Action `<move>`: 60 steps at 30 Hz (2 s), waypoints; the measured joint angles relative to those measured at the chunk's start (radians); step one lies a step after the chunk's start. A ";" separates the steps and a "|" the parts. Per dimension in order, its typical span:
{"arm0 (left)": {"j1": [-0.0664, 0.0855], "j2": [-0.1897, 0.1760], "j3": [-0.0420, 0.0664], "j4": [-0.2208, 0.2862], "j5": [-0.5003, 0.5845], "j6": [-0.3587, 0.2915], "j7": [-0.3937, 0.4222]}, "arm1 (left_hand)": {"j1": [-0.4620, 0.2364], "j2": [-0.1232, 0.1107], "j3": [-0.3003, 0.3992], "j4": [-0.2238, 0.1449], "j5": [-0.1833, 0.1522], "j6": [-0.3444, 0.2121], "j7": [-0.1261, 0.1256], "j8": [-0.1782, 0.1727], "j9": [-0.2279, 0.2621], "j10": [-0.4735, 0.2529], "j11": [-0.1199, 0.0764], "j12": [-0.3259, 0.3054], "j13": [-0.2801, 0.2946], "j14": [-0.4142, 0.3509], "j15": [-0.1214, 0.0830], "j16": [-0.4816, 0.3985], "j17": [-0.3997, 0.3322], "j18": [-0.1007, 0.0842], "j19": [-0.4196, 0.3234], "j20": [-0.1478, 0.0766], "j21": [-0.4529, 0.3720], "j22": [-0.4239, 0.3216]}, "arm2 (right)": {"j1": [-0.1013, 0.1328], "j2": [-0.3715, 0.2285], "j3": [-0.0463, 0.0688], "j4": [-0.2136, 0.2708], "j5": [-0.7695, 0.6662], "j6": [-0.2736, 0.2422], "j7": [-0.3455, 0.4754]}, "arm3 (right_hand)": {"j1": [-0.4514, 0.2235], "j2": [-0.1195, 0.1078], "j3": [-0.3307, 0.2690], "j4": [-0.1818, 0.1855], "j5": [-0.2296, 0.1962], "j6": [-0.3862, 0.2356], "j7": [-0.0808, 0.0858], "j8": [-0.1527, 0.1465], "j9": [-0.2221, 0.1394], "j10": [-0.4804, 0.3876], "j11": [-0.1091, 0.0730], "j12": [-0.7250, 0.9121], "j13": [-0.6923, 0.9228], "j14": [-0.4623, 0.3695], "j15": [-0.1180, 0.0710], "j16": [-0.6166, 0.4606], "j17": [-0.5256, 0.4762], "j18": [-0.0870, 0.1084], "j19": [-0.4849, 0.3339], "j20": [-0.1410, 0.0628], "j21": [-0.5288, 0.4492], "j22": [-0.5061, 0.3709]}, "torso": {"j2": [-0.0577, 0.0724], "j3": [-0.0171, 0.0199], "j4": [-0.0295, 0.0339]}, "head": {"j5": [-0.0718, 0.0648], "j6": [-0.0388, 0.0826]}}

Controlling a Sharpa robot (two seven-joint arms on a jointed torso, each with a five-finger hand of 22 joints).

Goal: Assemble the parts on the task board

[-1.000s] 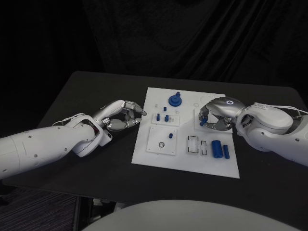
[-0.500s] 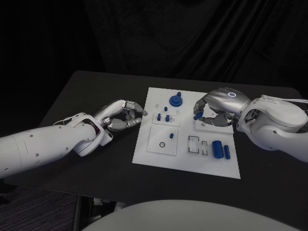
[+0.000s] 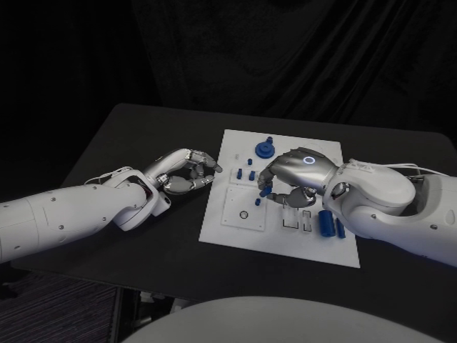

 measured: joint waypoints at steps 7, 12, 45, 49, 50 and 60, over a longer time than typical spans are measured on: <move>0.000 0.000 0.000 -0.001 0.000 0.001 0.000 | 0.000 0.000 0.000 0.000 0.000 0.000 0.000 0.000 0.000 0.000 0.000 0.000 0.000 0.000 0.000 0.000 0.000 0.000 0.000 0.000 0.000 0.000 | -0.037 0.070 0.000 -0.050 -0.031 0.007 0.007 | -0.010 0.000 -0.004 0.004 0.000 0.000 0.000 -0.006 0.000 0.000 0.000 -0.006 0.000 0.003 0.003 0.000 0.001 0.000 0.000 0.000 0.000 0.000 | 0.000 0.0002 0.0005 | 0.008 0.000; 0.000 0.000 0.000 -0.002 0.000 0.002 -0.001 | 0.000 0.000 0.000 0.000 0.000 0.000 0.000 0.000 -0.001 0.000 0.000 0.000 0.000 0.000 0.000 0.000 0.000 0.000 0.000 0.000 0.000 0.000 | -0.053 0.117 0.000 -0.084 -0.044 0.014 0.012 | -0.017 -0.003 -0.004 0.004 0.000 0.000 0.000 -0.007 0.000 0.000 0.000 -0.006 -0.001 0.003 0.003 0.000 0.004 0.000 0.003 0.004 0.000 0.000 | -0.001 0.0005 -0.0002 | 0.005 0.000; -0.001 0.009 0.000 -0.013 0.000 0.010 -0.009 | 0.004 0.004 0.003 -0.003 0.000 0.000 0.000 0.000 -0.002 0.000 0.000 0.000 -0.001 0.000 0.000 0.000 -0.001 0.000 0.000 0.000 0.000 0.000 | -0.089 0.165 0.000 -0.116 -0.061 0.073 0.011 | -0.017 -0.003 -0.007 0.001 0.000 -0.004 0.000 -0.021 0.042 0.000 0.000 -0.005 -0.001 0.003 0.003 0.000 0.005 0.000 0.003 0.004 0.000 0.000 | 0.000 0.0011 0.0004 | 0.014 0.000; -0.003 0.012 0.000 -0.015 0.000 0.011 -0.010 | 0.004 0.004 0.003 -0.003 0.000 0.000 0.000 0.000 -0.002 0.000 0.000 0.000 -0.002 0.000 0.000 0.000 -0.001 0.000 0.000 0.000 0.000 0.000 | -0.089 0.165 0.000 -0.116 -0.061 0.076 0.010 | -0.017 -0.003 -0.007 0.001 0.000 -0.004 0.000 -0.022 0.041 0.000 0.000 -0.005 -0.001 0.003 0.003 0.000 0.006 0.000 0.003 0.004 0.000 0.000 | 0.000 0.0011 -0.0004 | 0.012 0.000; -0.003 0.013 0.000 -0.015 0.000 0.012 -0.010 | 0.004 0.004 0.003 -0.003 0.000 0.000 0.000 0.000 -0.002 0.000 0.000 0.000 -0.002 0.000 0.000 0.000 -0.001 0.000 0.000 0.000 -0.002 0.000 | -0.089 0.165 0.000 -0.116 -0.061 0.077 0.010 | -0.017 -0.003 -0.007 0.001 0.000 -0.004 0.000 -0.022 0.041 0.000 0.000 -0.005 -0.001 0.003 0.003 0.000 0.006 0.000 0.003 0.004 0.000 0.000 | 0.000 0.0011 -0.0004 | 0.012 0.000; -0.006 0.014 0.000 -0.019 0.000 0.016 -0.011 | 0.004 0.004 0.003 -0.003 0.000 -0.004 0.004 0.000 -0.002 0.000 0.000 0.000 -0.002 0.000 0.000 0.000 -0.001 0.000 -0.007 0.000 -0.005 0.000 | -0.090 0.162 0.001 -0.111 -0.062 0.080 0.008 | -0.017 -0.004 -0.007 0.001 0.000 -0.008 0.000 -0.019 0.038 0.000 0.000 -0.009 -0.001 0.003 0.003 0.000 0.003 0.000 0.003 0.004 0.000 -0.001 | 0.000 0.0006 -0.0004 | 0.015 0.000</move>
